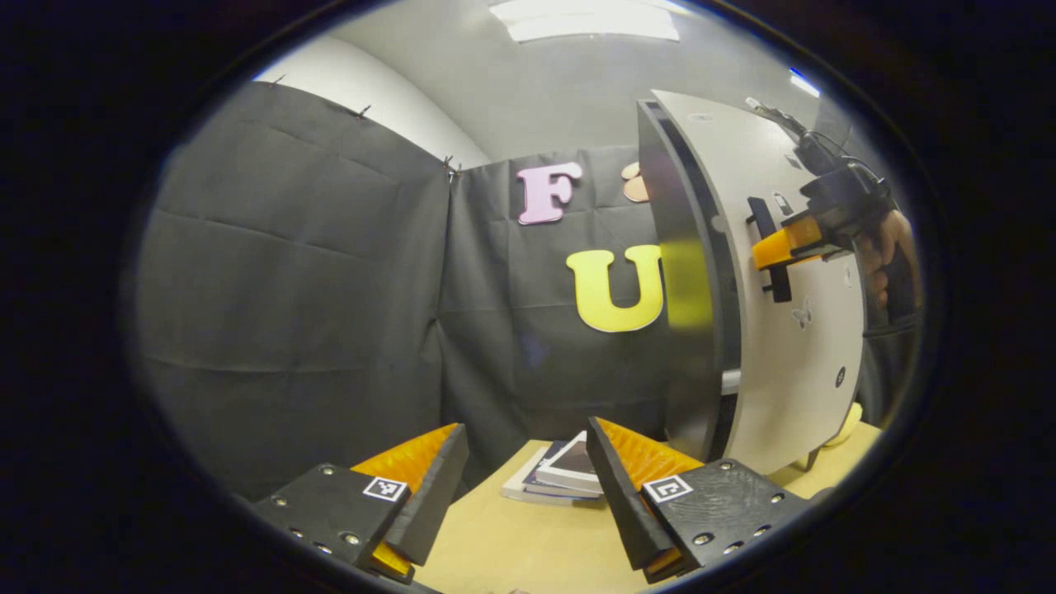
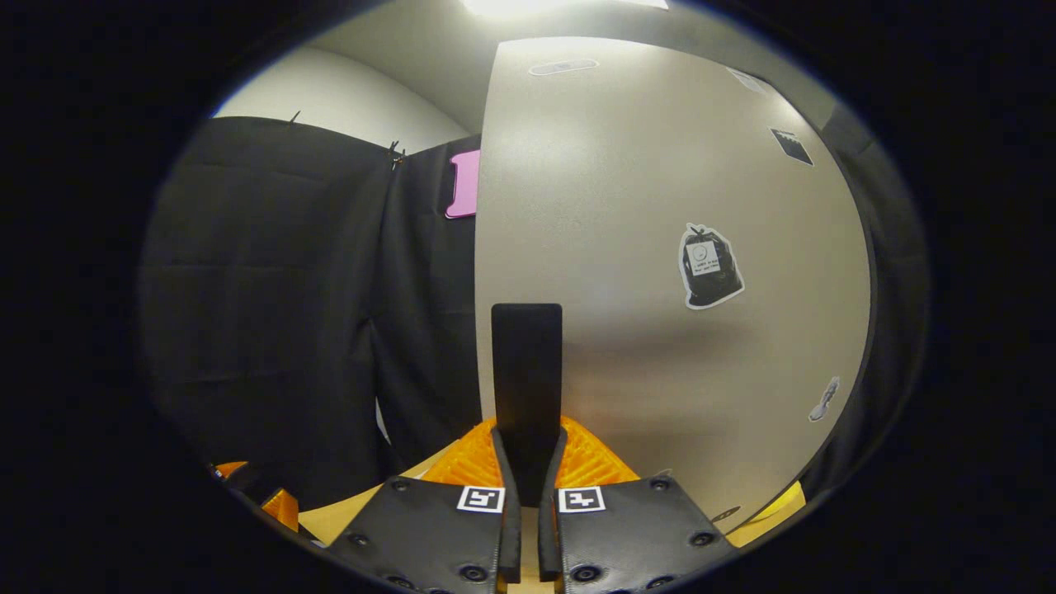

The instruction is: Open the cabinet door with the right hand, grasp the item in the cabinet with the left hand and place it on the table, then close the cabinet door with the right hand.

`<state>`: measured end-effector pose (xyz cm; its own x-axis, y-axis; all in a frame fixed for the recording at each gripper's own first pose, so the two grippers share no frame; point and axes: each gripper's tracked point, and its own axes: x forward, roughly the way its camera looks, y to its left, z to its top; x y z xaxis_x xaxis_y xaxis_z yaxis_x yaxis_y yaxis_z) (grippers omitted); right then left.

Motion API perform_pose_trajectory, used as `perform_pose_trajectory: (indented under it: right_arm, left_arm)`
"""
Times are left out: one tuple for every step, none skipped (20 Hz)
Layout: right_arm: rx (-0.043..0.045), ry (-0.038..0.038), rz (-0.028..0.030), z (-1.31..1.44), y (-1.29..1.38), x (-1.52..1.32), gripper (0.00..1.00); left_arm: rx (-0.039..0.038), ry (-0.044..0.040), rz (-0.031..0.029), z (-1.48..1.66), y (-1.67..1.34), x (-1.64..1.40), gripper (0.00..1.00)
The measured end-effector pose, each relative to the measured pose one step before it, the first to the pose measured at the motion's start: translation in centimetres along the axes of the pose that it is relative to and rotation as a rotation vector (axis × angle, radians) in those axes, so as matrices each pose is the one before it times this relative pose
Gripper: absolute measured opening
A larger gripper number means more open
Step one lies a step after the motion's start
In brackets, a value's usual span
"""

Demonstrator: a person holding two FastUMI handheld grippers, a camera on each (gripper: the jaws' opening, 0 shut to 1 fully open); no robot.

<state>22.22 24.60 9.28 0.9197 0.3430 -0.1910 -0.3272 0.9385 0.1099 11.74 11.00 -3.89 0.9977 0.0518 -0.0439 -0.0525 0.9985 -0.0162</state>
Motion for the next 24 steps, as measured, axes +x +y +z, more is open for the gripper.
perform_pose_trajectory:
  right_arm:
    - [0.00489, 0.00325, 0.0232, 0.145, 0.251, -0.658, 0.1]
    - [-0.0002, 0.00547, 0.02039, 0.126, 0.171, -0.697, 0.1]
    - [-0.00251, 0.00669, 0.01862, -0.024, 0.062, -0.598, 0.1]
    - [-0.00162, 0.00313, 0.01772, 0.13, 0.098, -0.56, 0.1]
    - [0.00121, 0.00347, 0.01644, -0.028, 0.134, -0.547, 0.1]
    - [0.00059, 0.00313, 0.01545, 0.074, 0.061, -0.618, 0.1]
    - [0.00138, 0.00085, 0.01473, 0.076, 0.154, -0.782, 0.1]
    - [0.00237, 0.00374, 0.01424, 0.102, 0.053, -0.602, 0.1]
    - [0.00314, 0.00375, 0.01331, 0.044, 0.019, -0.479, 0.1]
    - [0.00699, 0.00705, 0.01243, -0.089, -0.139, -0.375, 0.1]
    - [0.00536, 0.00727, 0.01302, -0.154, -0.101, -0.335, 0.1]
    - [0.00334, 0.00347, 0.01338, 0.057, -0.06, -0.471, 0.1]
    - [0.00334, 0.00128, 0.01208, 0.065, 0.002, -0.65, 0.1]
    - [0.00382, 0.00073, 0.00905, 0.063, -0.079, -0.598, 0.1]
    - [-0.00086, 0.00099, 0.00764, -0.01, -0.006, -0.716, 0.1]
    - [-0.00057, 0.00022, 0.00575, 0.084, -0.149, -0.536, 0.1]
    - [0.00035, -0.00074, 0.00284, -0.041, -0.168, -0.313, 0.1]
    - [-0.00351, -0.00068, 0.00145, -0.046, -0.25, -0.263, 0.1]
    - [-0.00059, -0.00032, 0.00095, -0.093, -0.256, -0.284, 0.1]
    - [0.00004, -0.00013, -0.00124, -0.062, -0.29, -0.268, 0.1]
    - [-0.00252, -0.00141, -0.00101, 0.038, -0.189, -0.367, 0.1]
    - [0.00234, -0.00109, -0.00206, -0.003, -0.217, -0.402, 0.1]
    - [-0.00017, -0.00169, -0.00189, -0.011, -0.237, -0.417, 0.1]
    - [-0.00163, -0.00232, -0.00186, 0.059, -0.285, -0.418, 0.1]
  left_arm:
    - [-0.00267, -0.00585, -0.00776, 0.433, -0.811, -0.197, 0.88]
    - [0.00051, -0.00606, -0.00664, 0.552, -0.676, -0.149, 0.9]
    - [0.00212, -0.0065, -0.00786, 0.513, -0.867, -0.218, 0.89]
    - [0.00279, -0.00595, -0.00768, 0.41, -0.752, -0.125, 0.87]
    - [0.0037, -0.00578, -0.00909, 0.371, -0.885, -0.262, 0.86]
    - [0.00466, -0.0057, -0.01038, 0.53, -0.953, -0.264, 0.88]
    - [0.00329, -0.00421, -0.00878, 0.285, -0.886, -0.187, 0.88]
    - [0.00209, -0.00308, -0.00931, 0.367, -0.785, -0.274, 0.88]
    - [0.00154, -0.00288, -0.00829, 0.185, -0.917, -0.241, 0.88]
    - [0.00002, -0.0023, -0.01019, 0.301, -0.835, -0.362, 0.88]
    - [0.00019, -0.00108, -0.00859, 0.21, -1.017, -0.235, 0.87]
    - [-0.00021, 0.00015, -0.00619, 0.285, -0.872, -0.303, 0.87]
    - [-0.00089, -0.00202, -0.00768, 0.221, -0.852, -0.243, 0.87]
    - [-0.00212, -0.00363, -0.00788, 0.37, -0.814, -0.279, 0.87]
    - [-0.0015, -0.00134, -0.00955, 0.106, -1.046, -0.43, 0.87]
    - [-0.00081, -0.00251, -0.00995, 0.332, -0.923, -0.371, 0.87]
    - [0.00074, -0.00263, -0.01063, 0.296, -1.05, -0.248, 0.86]
    - [0.00278, -0.00106, -0.0105, 0.28, -1.0, -0.228, 0.87]
    - [0.00092, -0.00142, -0.0099, 0.051, -0.987, -0.219, 0.87]
    - [-0.00204, 0.00005, -0.01095, 0.169, -0.992, -0.17, 0.86]
    - [-0.00335, -0.00081, -0.01164, 0.059, -1.051, -0.12, 0.86]
    - [-0.00364, -0.00108, -0.01071, 0.13, -0.988, -0.189, 0.87]
    - [-0.00131, -0.00055, -0.00988, 0.122, -0.934, -0.203, 0.87]
    - [0.0001, 0.00193, -0.00929, 0.057, -0.852, -0.115, 0.87]
